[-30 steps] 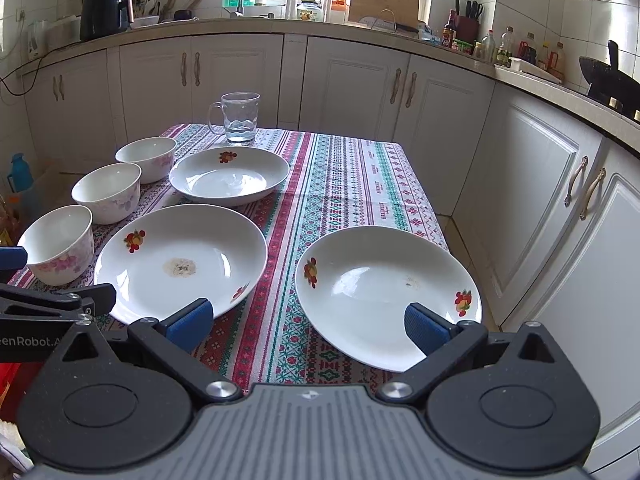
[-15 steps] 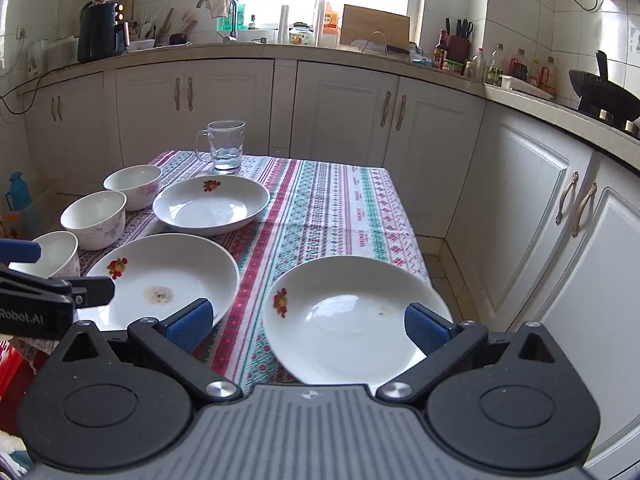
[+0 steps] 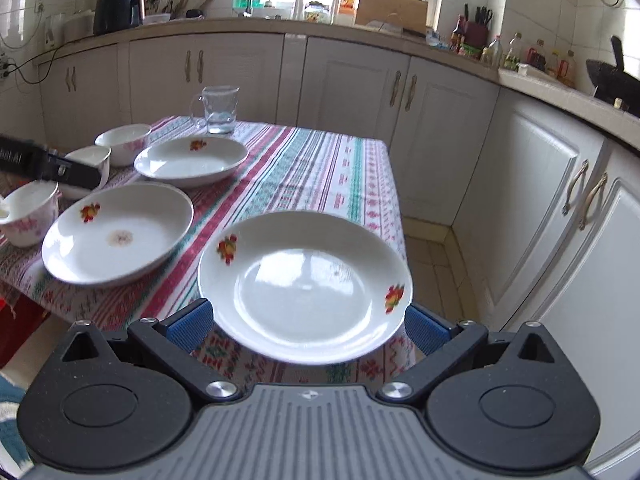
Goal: Organize plates and bowls
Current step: 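Move the left tool to the stained white plate's rim and close on it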
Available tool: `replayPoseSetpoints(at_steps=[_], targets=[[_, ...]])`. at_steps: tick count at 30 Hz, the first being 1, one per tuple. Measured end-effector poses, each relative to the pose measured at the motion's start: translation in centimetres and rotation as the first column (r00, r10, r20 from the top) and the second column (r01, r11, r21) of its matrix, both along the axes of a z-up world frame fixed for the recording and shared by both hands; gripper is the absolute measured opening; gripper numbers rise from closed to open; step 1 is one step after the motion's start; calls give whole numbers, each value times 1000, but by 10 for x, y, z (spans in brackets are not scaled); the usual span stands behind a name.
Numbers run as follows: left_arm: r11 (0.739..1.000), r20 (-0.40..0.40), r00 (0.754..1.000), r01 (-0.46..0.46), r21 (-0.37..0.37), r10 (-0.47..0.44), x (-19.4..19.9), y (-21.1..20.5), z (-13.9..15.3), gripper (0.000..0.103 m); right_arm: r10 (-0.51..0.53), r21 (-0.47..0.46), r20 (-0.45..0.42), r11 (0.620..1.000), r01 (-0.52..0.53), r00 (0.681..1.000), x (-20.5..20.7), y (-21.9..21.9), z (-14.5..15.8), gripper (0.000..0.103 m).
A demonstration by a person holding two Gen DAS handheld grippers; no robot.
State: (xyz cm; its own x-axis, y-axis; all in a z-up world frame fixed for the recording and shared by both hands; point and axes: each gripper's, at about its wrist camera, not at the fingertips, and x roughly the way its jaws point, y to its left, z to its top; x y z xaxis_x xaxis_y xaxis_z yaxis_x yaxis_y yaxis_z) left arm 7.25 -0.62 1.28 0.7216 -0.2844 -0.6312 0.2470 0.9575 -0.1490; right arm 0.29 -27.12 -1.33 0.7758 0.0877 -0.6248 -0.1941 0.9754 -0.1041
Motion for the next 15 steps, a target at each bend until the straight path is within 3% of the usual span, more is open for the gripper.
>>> replayPoseSetpoints(at_steps=[6,15], targets=[[997,-15,999,40,70,-39,13,-15,-7,102,12,25,-72,1000,-11,997,7,-5,-31,103],[975,-64,983,181,127,-174,38,-48,-15,102,23,46,-127,999,-18,992,28,-15,-58,103]])
